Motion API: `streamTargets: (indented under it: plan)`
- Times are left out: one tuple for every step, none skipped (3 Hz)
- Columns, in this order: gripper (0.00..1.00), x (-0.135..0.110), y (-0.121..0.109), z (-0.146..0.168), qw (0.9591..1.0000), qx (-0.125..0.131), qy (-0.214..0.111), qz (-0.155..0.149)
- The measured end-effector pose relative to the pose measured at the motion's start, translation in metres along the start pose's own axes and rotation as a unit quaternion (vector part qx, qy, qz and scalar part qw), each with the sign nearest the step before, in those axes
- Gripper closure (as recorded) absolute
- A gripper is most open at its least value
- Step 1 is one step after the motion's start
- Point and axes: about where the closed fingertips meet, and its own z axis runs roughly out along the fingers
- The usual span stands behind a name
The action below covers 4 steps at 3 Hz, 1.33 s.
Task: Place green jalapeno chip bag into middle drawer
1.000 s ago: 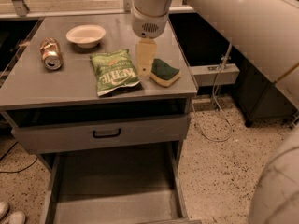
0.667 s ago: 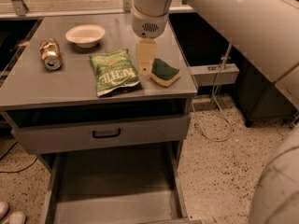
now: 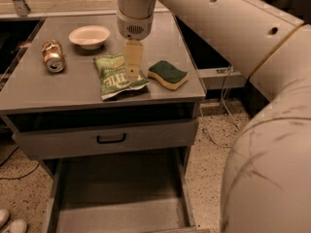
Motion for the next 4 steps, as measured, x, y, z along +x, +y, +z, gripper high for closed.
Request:
streamTargets:
  plan:
    - [0.0, -0.014, -0.013, 0.017, 0.9999, -0.011, -0.006, -0.003]
    - [0.0, -0.017, -0.019, 0.037, 0.9997, -0.024, -0.009, -0.001]
    - [0.0, -0.016, -0.018, 0.06, 0.999, -0.042, -0.016, 0.007]
    - [0.0, -0.019, -0.014, 0.075, 0.998, -0.058, -0.024, 0.008]
